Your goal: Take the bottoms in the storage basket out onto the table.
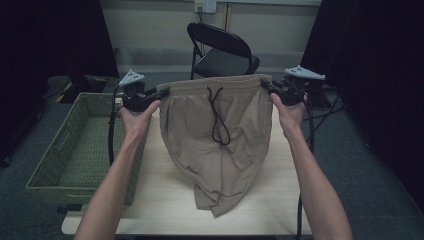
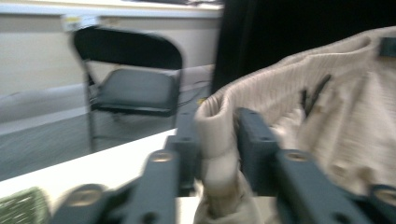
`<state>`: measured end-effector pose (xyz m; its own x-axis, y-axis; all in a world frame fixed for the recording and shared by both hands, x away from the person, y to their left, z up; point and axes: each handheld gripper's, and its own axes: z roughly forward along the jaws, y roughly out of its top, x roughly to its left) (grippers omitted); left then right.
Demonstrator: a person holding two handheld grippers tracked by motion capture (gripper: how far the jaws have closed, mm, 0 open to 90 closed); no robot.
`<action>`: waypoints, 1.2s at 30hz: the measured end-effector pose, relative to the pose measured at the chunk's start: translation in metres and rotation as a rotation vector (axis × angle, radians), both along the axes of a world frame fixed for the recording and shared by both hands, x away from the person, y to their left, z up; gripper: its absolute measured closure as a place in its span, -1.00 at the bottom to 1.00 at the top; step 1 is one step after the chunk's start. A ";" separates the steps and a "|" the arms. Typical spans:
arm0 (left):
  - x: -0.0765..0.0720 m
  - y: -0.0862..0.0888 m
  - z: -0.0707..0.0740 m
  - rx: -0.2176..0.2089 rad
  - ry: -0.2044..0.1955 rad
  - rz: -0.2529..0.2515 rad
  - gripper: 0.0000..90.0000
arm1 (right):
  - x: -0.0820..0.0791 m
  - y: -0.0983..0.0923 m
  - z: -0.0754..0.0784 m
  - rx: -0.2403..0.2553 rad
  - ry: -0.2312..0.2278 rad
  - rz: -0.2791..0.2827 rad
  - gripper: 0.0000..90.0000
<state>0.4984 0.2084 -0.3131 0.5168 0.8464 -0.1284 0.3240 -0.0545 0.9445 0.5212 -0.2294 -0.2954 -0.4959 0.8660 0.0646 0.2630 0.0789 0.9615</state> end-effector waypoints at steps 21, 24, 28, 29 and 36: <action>-0.044 -0.020 -0.036 -0.023 0.052 -0.167 0.19 | -0.034 -0.004 -0.065 -0.059 0.137 0.090 0.00; -0.053 -0.024 -0.041 -0.018 0.055 -0.193 0.19 | -0.046 -0.004 -0.071 -0.044 0.135 0.107 0.00; -0.066 -0.032 -0.049 0.006 0.071 -0.249 0.18 | -0.064 0.000 -0.077 -0.060 0.140 0.123 -0.07; -0.068 -0.033 -0.050 0.011 0.078 -0.257 0.18 | -0.070 0.003 -0.080 -0.071 0.150 0.131 -0.08; -0.091 -0.042 -0.065 0.028 0.107 -0.292 0.17 | -0.101 0.012 -0.095 -0.124 0.172 0.174 -0.10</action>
<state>0.4072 0.1666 -0.3782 0.7237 0.6679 -0.1735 0.3878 -0.1856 0.9029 0.4198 -0.2172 -0.3905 -0.6293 0.7750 0.0591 0.3934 0.2521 0.8841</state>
